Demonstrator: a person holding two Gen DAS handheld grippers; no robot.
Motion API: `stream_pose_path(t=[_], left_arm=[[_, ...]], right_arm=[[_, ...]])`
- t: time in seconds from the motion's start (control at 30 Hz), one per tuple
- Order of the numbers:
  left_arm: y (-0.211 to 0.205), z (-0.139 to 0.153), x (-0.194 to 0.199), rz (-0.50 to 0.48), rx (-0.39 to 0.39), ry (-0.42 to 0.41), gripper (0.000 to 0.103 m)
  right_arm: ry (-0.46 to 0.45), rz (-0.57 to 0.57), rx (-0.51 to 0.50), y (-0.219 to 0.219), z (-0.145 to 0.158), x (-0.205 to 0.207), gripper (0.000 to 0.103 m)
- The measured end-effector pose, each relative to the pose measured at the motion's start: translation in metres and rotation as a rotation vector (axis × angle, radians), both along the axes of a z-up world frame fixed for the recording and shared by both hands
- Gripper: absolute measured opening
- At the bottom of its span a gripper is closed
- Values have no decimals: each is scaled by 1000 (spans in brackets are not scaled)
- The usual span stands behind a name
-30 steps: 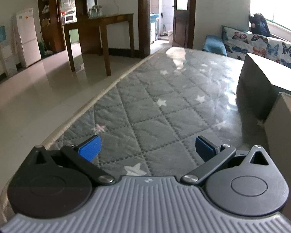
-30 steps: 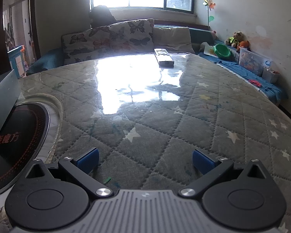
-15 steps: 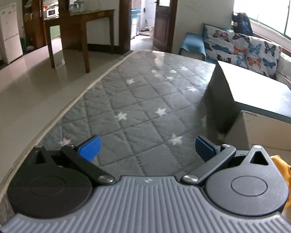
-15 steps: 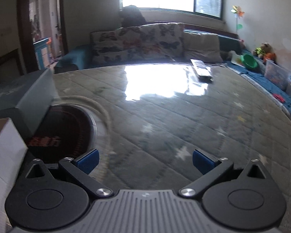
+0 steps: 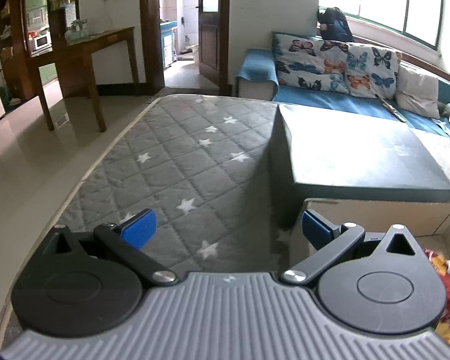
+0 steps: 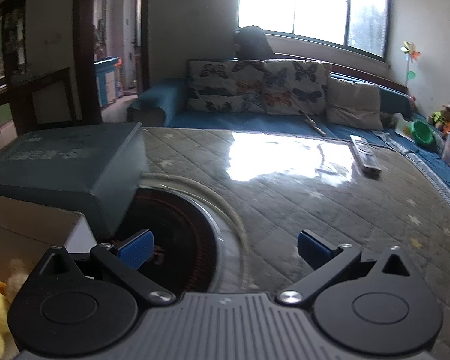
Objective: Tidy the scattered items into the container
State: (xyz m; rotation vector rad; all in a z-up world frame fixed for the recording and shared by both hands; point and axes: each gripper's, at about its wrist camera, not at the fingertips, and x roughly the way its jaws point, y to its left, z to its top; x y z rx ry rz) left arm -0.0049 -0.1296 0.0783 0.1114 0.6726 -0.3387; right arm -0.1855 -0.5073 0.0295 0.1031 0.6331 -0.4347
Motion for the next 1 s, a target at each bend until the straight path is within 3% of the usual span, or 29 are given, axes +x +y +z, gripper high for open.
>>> stream_pose_path(t=[0.2, 0.33, 0.73, 1.0], left_arm=[[-17, 4, 12, -25, -6, 3, 103], [-29, 6, 27, -26, -7, 15, 103], [-52, 3, 75, -44, -96, 130, 103], [-61, -8, 101, -48, -129, 189, 103]], right_arm=[[-36, 85, 20, 15, 13, 17, 103], [-73, 117, 110, 14, 22, 32, 103], [-34, 211, 218, 17, 23, 90, 103], [-1, 233, 314, 12, 4, 119, 103]])
